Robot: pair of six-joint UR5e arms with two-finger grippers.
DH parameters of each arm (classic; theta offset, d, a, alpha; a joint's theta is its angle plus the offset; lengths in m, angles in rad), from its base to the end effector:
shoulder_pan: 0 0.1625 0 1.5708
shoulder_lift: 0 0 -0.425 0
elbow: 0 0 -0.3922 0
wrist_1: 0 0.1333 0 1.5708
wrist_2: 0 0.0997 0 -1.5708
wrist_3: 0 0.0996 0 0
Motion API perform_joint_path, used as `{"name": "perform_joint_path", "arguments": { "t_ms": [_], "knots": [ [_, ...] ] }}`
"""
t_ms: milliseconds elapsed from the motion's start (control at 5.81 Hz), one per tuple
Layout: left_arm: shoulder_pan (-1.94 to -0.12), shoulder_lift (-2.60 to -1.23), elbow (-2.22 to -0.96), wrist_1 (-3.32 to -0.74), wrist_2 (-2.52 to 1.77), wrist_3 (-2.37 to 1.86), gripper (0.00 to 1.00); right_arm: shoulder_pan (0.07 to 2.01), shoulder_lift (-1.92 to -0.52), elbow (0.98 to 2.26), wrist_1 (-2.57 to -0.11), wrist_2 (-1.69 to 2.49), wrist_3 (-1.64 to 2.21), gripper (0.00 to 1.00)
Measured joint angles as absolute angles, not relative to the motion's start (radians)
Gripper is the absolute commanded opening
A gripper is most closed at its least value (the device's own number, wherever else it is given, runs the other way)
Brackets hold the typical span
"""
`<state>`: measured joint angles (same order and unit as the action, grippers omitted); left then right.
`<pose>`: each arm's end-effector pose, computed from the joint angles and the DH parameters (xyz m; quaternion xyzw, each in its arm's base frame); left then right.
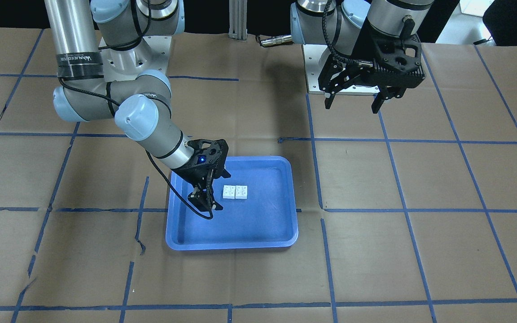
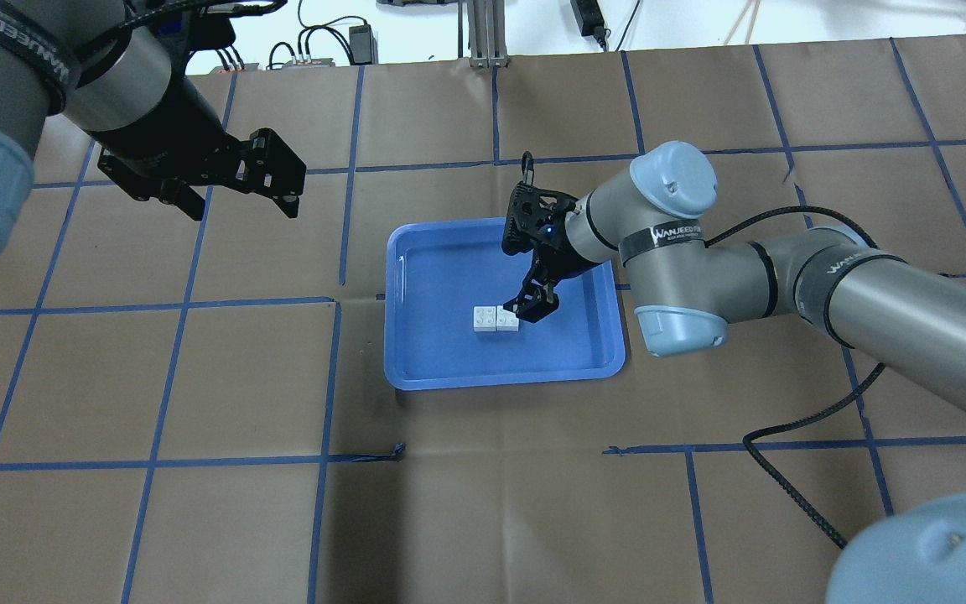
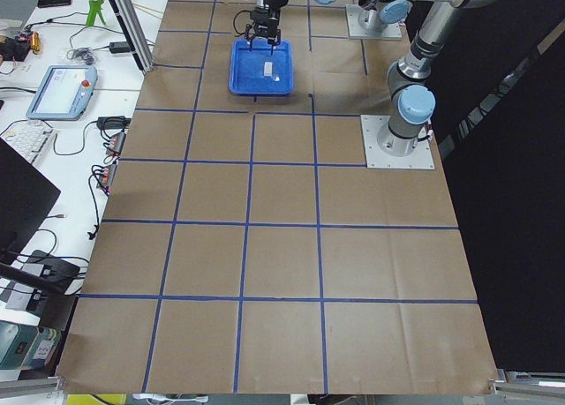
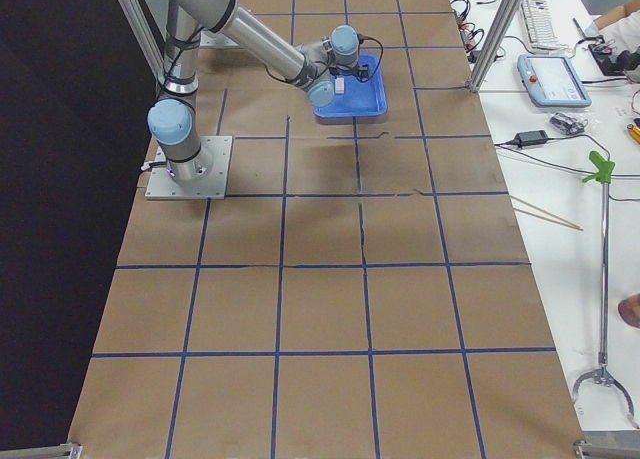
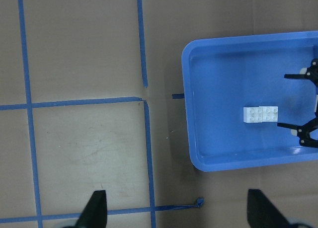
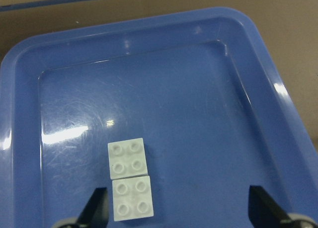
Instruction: Assemble white blocks and place on blue tray
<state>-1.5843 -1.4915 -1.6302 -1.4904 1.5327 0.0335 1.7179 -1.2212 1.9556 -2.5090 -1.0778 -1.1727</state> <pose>-0.1434 -0.4657 0.5049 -0.0244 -0.9983 0.0503 0.0185 0.2594 -0.5197 0.2332 -0.6110 0.7470 -0.2051 0.1631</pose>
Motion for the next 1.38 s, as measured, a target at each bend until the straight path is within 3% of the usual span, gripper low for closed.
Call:
{"name": "perform_joint_path", "arguments": {
  "t_ms": [516, 1376],
  "knots": [
    [-1.583, -1.509, -1.585, -1.538, 1.570, 0.028, 0.99, 1.677, -1.368, 1.814, -2.101, -1.269, -1.002, 1.00],
    [-1.582, -1.508, -1.577, -1.545, 1.571, 0.026, 0.99, 1.545, -1.507, 1.658, -1.797, -1.566, -0.310, 1.00]
  ]
}}
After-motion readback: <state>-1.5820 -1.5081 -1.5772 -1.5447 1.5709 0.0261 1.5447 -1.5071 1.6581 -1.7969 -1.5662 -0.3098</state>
